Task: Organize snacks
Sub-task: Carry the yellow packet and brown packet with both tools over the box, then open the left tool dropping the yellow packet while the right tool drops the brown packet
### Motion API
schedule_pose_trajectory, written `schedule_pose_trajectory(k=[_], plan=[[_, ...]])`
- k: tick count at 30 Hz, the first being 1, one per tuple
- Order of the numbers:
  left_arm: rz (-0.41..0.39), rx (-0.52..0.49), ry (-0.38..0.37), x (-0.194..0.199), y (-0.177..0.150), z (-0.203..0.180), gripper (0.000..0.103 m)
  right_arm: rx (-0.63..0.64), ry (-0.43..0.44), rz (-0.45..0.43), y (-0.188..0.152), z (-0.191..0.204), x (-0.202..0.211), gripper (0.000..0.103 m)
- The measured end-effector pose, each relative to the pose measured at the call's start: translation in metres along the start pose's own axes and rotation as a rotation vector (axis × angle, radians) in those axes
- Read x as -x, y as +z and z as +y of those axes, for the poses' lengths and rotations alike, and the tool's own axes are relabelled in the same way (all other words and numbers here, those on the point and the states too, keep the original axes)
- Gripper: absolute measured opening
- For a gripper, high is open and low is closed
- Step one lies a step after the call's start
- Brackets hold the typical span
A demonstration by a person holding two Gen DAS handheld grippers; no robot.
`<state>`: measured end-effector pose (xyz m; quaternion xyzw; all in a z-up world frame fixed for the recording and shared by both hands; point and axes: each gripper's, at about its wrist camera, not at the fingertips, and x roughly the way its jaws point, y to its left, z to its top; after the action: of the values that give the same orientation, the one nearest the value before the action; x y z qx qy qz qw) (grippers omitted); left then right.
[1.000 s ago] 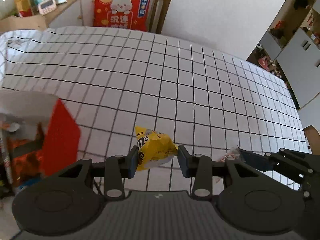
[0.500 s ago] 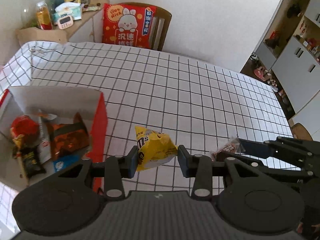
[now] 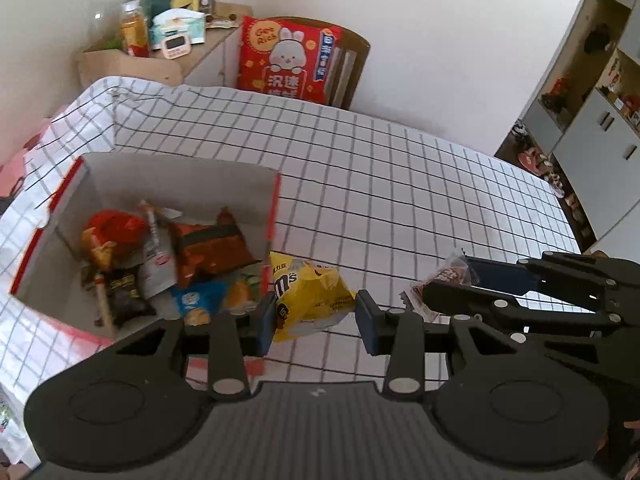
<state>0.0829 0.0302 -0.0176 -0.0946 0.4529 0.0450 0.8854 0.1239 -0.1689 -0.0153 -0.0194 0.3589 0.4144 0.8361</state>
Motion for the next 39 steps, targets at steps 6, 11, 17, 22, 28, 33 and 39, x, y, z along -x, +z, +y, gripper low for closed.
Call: schedule_pose_trajectory(k=[6,11,17,22,28,33,39], plan=[[-0.012,0.034,0.034,0.012,-0.005,0.040,0.040,0.028,0.028,0.015,0.005,0.030,-0.019,0.029],[-0.013,0.071,0.074,0.015,-0.004,0.076,0.040,0.045,0.029,0.034,0.010,0.051,-0.042,0.029],[-0.001,0.100,0.126,0.010,-0.001,0.116,0.040,0.069,0.009,0.059,0.014,0.071,-0.072,0.030],[0.023,0.131,0.183,-0.004,0.002,0.152,0.040,0.092,-0.017,0.086,0.016,0.085,-0.103,0.030],[0.063,0.164,0.224,-0.028,0.005,0.190,0.040,0.119,-0.020,0.137,0.020,0.099,-0.138,0.030],[0.105,0.183,0.244,-0.053,0.010,0.211,0.040,0.139,-0.044,0.182,0.021,0.105,-0.167,0.030],[0.134,0.152,0.268,-0.080,0.016,0.216,0.040,0.160,-0.087,0.224,0.019,0.109,-0.194,0.030]])
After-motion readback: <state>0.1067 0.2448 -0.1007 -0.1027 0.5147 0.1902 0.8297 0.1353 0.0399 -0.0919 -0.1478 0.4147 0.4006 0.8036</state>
